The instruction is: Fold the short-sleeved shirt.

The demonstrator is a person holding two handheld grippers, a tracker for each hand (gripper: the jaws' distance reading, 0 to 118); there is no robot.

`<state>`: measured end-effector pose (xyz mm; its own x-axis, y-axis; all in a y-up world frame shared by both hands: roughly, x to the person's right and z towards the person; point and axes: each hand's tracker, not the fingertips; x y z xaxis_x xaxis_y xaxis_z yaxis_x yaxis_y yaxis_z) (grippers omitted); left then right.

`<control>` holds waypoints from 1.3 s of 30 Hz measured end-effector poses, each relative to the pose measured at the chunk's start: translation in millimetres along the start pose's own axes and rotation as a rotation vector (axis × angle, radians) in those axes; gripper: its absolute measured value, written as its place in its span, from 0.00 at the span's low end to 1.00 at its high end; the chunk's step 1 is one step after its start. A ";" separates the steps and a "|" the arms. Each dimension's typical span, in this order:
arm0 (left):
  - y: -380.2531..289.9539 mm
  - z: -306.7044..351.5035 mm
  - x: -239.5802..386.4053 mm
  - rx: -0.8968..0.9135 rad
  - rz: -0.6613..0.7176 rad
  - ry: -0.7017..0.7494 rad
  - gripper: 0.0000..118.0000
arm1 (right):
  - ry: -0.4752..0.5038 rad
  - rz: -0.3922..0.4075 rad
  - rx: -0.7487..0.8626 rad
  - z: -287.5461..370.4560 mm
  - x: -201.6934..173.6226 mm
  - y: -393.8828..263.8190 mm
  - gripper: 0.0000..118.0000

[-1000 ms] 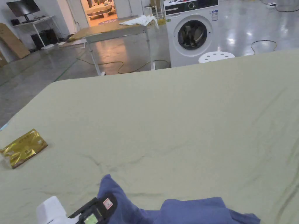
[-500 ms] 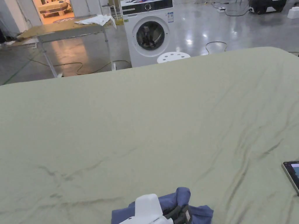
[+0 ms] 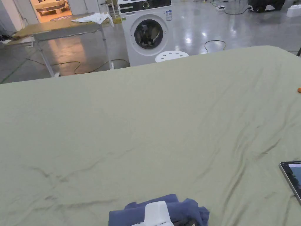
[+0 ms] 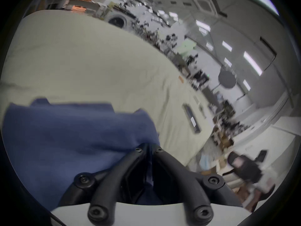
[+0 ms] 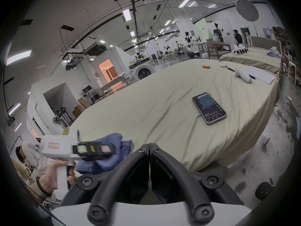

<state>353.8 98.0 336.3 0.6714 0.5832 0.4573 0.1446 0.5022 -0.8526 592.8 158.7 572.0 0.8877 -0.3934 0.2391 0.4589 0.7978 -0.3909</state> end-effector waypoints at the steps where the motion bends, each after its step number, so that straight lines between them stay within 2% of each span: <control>1: -4.8 -11.8 1.3 -0.043 -0.036 0.033 0.06 | 0.002 0.006 -0.011 -0.7 -2.0 -0.6 0.00; 3: -13.2 -21.2 2.5 -0.009 -0.089 0.052 0.04 | 0.010 0.022 -0.032 -3.4 -6.2 -1.7 0.00; 5: -4.3 -7.6 4.7 0.001 -0.045 0.026 0.05 | 0.039 0.041 -0.066 -10.5 -11.6 -1.1 0.00; 6: -2.4 4.3 4.2 0.026 -0.005 -0.017 0.12 | 0.072 0.059 -0.096 -16.9 -15.5 0.1 0.00; 7: -0.6 18.5 3.2 0.071 -0.004 -0.076 0.25 | 0.106 0.080 -0.120 -25.2 -20.3 1.5 0.00; 9: 3.1 50.5 -1.6 0.165 0.002 -0.105 0.68 | 0.149 0.126 -0.181 -46.2 -32.4 4.6 0.00; 10: 3.4 68.8 -7.1 0.220 0.016 -0.095 0.75 | 0.169 0.154 -0.211 -57.3 -39.6 6.5 0.00; 14: -1.6 125.7 -45.3 0.340 0.139 -0.050 0.79 | 0.256 0.295 -0.306 -106.0 -70.0 13.4 0.00; 16: -5.1 140.5 -70.0 0.334 0.202 -0.025 0.82 | 0.229 0.362 -0.388 -137.2 -80.0 12.6 0.00; 19: -9.8 154.1 -98.3 0.328 0.257 0.048 0.82 | 0.154 0.522 -0.556 -177.0 -88.2 2.7 0.00; 20: -11.8 158.6 -105.8 0.335 0.264 0.051 0.82 | 0.109 0.560 -0.653 -192.4 -85.0 -6.9 0.00; 21: -12.8 160.8 -111.1 0.336 0.275 0.051 0.82 | 0.124 0.568 -0.688 -201.0 -82.4 -13.9 0.00; 22: -12.8 161.1 -116.5 0.327 0.293 0.051 0.82 | 0.142 0.528 -0.619 -200.5 -81.3 -10.7 0.00; 23: -12.4 160.2 -121.5 0.311 0.310 0.045 0.82 | 0.132 0.463 -0.643 -198.7 -80.4 -5.8 0.00; 24: -12.4 158.1 -125.3 0.297 0.322 0.035 0.82 | 0.129 0.446 -0.654 -197.5 -80.1 -2.3 0.00; 28: -7.6 128.0 -139.9 0.213 0.367 -0.049 0.82 | 0.128 0.467 -0.664 -200.8 -81.0 -3.5 0.00; 30: -4.9 105.5 -144.7 0.140 0.401 -0.021 0.80 | 0.131 0.457 -0.652 -197.7 -78.2 -4.0 0.00; 31: -3.3 101.6 -143.1 0.150 0.391 -0.036 0.73 | 0.133 0.450 -0.644 -197.4 -76.2 -5.6 0.00; 32: -3.4 102.4 -139.6 0.179 0.382 -0.061 0.59 | 0.133 0.438 -0.635 -196.3 -74.6 -8.2 0.00; 33: -0.7 101.8 -138.1 0.191 0.410 -0.090 0.35 | 0.132 0.421 -0.625 -194.4 -73.4 -8.3 0.00; 34: -0.6 97.1 -136.6 0.175 0.433 -0.069 0.23 | 0.131 0.412 -0.617 -193.0 -72.3 -9.0 0.00; 36: 0.9 97.1 -133.7 0.167 0.405 -0.032 0.22 | 0.132 0.398 -0.601 -190.1 -71.5 -11.4 0.00; 39: 1.4 110.2 -133.9 0.191 0.414 -0.055 0.20 | 0.150 0.374 -0.565 -178.6 -69.2 -7.3 0.00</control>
<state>183.9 90.9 301.7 0.6038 0.7902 0.1049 -0.2676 0.3250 -0.9071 534.6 98.5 399.5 0.9669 -0.2295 -0.1117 0.0335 0.5481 -0.8357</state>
